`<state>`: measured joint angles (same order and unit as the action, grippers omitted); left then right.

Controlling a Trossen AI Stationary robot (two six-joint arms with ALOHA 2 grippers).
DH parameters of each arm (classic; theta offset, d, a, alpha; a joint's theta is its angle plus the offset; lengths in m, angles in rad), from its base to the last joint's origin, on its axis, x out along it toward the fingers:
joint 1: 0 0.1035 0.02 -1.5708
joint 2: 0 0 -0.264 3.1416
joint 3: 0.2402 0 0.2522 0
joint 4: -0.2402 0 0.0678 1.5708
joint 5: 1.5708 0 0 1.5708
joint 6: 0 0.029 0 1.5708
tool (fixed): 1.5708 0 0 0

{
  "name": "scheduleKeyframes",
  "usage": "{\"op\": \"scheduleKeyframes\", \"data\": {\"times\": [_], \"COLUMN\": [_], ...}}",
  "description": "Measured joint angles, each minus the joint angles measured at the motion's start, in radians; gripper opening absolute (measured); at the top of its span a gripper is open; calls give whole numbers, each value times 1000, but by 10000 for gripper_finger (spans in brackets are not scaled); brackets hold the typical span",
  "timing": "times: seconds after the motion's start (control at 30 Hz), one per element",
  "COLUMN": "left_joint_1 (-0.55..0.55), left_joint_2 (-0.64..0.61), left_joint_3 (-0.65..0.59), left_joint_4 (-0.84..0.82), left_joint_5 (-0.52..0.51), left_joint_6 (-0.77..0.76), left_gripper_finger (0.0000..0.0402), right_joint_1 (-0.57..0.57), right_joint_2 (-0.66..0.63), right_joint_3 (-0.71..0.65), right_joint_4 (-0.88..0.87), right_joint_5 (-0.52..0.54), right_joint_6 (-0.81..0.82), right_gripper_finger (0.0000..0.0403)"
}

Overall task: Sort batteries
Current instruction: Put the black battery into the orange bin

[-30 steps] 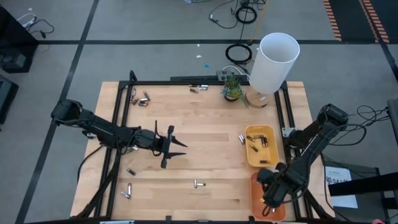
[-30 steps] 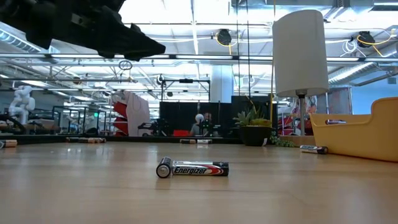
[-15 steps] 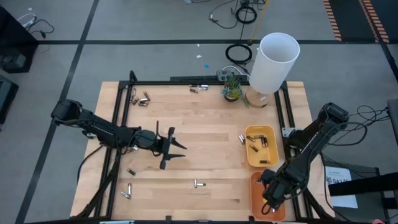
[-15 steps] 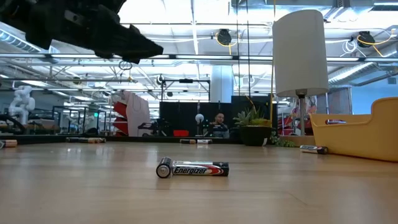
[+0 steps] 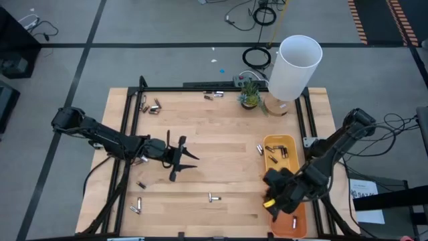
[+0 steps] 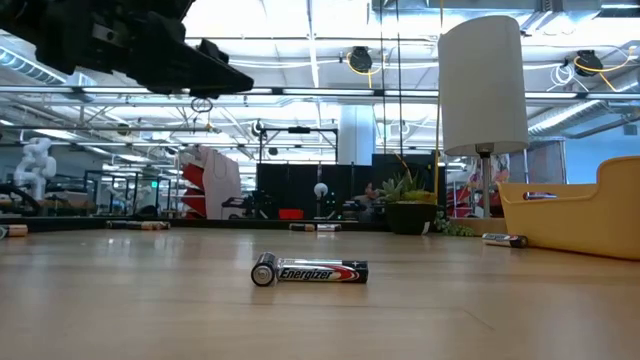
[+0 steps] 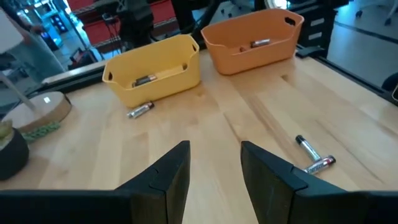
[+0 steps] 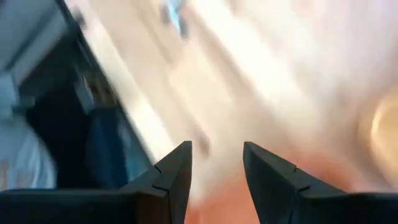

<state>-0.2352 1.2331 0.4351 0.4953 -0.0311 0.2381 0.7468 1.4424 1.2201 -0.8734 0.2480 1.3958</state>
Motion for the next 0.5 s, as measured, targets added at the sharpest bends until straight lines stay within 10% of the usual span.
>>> {"op": "scheduleKeyframes", "data": {"times": [0.13,0.5], "left_joint_1": [-1,-1], "left_joint_2": [0,0], "left_joint_3": [0,0], "left_joint_4": [-5,-50], "left_joint_5": [0,-1], "left_joint_6": [5,3], "left_gripper_finger": [153,153], "right_joint_1": [-48,-201], "right_joint_2": [21,234], "right_joint_3": [0,0], "right_joint_4": [130,592], "right_joint_5": [144,102], "right_joint_6": [-218,-764], "right_gripper_finger": [135,141]}}
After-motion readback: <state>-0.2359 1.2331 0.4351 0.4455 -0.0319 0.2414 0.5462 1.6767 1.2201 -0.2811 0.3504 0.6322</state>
